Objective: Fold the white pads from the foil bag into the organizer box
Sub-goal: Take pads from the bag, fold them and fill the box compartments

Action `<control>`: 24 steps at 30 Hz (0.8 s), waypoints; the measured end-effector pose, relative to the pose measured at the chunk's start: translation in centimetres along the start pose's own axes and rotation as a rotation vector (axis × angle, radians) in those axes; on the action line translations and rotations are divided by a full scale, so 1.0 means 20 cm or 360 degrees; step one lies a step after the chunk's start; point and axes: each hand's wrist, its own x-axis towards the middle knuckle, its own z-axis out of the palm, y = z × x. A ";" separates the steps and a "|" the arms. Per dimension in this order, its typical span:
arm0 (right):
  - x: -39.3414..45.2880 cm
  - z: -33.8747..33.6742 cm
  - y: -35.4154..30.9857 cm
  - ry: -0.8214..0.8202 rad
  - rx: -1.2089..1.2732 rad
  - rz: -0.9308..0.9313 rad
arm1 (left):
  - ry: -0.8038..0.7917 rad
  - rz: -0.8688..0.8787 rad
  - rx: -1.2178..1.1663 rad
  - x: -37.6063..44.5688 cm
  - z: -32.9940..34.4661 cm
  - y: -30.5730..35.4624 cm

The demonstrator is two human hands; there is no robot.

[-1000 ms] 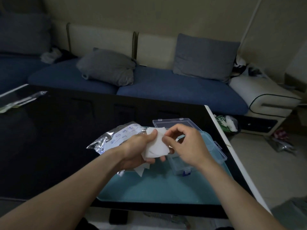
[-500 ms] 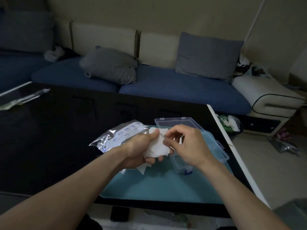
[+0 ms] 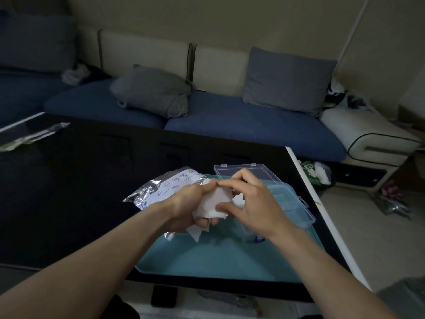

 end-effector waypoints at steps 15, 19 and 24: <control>0.02 -0.12 -0.15 0.0146 0.1116 0.0688 | 0.0469 0.0336 0.0230 0.00 0.00 0.02; 0.01 -0.07 -0.19 -0.0055 0.0998 0.0864 | 0.0424 0.0410 0.0356 0.00 0.00 0.00; 0.03 -0.05 -0.16 0.0052 0.0509 0.0893 | 0.0209 0.0374 0.0503 -0.04 0.02 0.00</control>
